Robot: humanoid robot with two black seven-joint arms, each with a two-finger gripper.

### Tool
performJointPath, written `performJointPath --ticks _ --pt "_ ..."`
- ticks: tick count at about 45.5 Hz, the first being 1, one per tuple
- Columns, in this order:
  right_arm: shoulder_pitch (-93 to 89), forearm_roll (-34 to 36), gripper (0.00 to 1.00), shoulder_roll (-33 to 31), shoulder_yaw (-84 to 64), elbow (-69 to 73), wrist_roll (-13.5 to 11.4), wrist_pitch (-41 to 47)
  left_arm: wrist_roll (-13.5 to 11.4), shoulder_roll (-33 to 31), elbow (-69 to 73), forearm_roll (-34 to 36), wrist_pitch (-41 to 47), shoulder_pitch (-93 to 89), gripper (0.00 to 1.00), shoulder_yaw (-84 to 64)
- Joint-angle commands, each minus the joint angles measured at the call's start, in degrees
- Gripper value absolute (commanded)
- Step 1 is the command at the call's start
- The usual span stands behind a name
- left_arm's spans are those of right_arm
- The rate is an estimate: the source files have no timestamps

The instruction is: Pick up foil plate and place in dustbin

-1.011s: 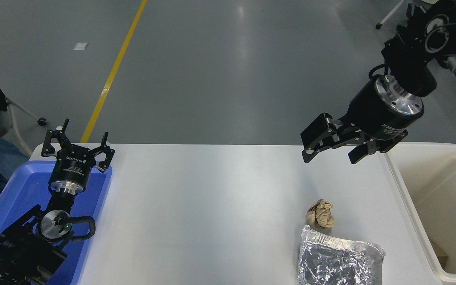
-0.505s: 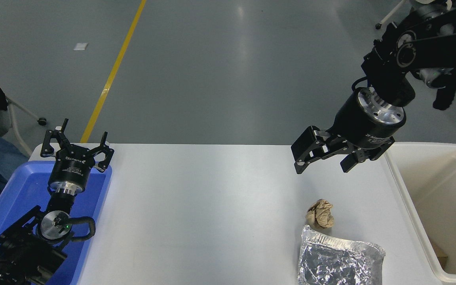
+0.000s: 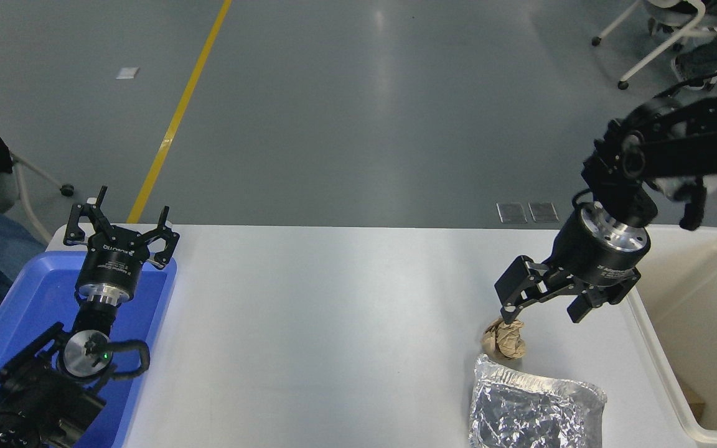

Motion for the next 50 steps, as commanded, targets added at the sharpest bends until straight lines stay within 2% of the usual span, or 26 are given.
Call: performJointPath --ticks 1,12,22,28,32,34,36,38,44,47,50 --pt "-15.9 -10.2 1.0 -9.6 7.0 -3.3 0.1 -2.3 0.0 0.0 -0.1 0.0 0.0 0.0 1.0 0.1" --pt "-32.3 -19.7 1.0 -11.2 15.2 -10.6 0.1 -10.1 0.0 0.0 0.0 0.0 0.0 0.0 1.0 0.2" --pt "-38.5 -22.9 1.0 -10.7 17.6 -14.5 0.1 -14.2 0.0 0.1 0.0 0.0 0.0 0.0 1.0 0.2" --pt "-41.0 -23.1 0.96 -10.4 18.1 -16.0 0.2 -16.2 0.0 0.1 0.0 0.0 0.0 0.0 1.0 0.2" --pt "-42.6 -23.1 0.84 -10.2 18.9 -16.3 0.3 -17.0 0.0 0.1 0.0 0.0 0.0 0.0 1.0 0.2" --pt "-43.3 -23.1 0.73 -10.2 19.6 -16.4 0.3 -17.4 0.0 0.0 0.0 0.0 0.0 0.0 1.0 0.2" --pt "-43.9 -23.1 0.56 -10.1 20.3 -16.4 0.3 -17.7 0.0 0.0 0.0 0.0 0.0 0.0 1.0 0.2" --pt "-44.5 -23.1 0.44 -10.0 20.8 -16.4 0.5 -17.9 0.0 0.1 0.0 0.0 0.0 0.0 1.0 0.2" --pt "-46.5 -22.9 0.25 -9.1 22.5 -17.2 0.4 -19.3 0.0 0.1 0.0 0.0 0.0 0.0 1.0 0.2" --pt "-47.5 -22.9 0.0 -8.3 22.6 -17.8 0.4 -20.2 0.0 0.0 -0.1 0.0 0.0 0.0 1.0 0.2" --pt "-47.7 -22.9 0.0 -8.0 22.6 -18.6 0.4 -20.6 0.0 0.1 -0.1 0.0 0.0 0.0 1.0 0.2"
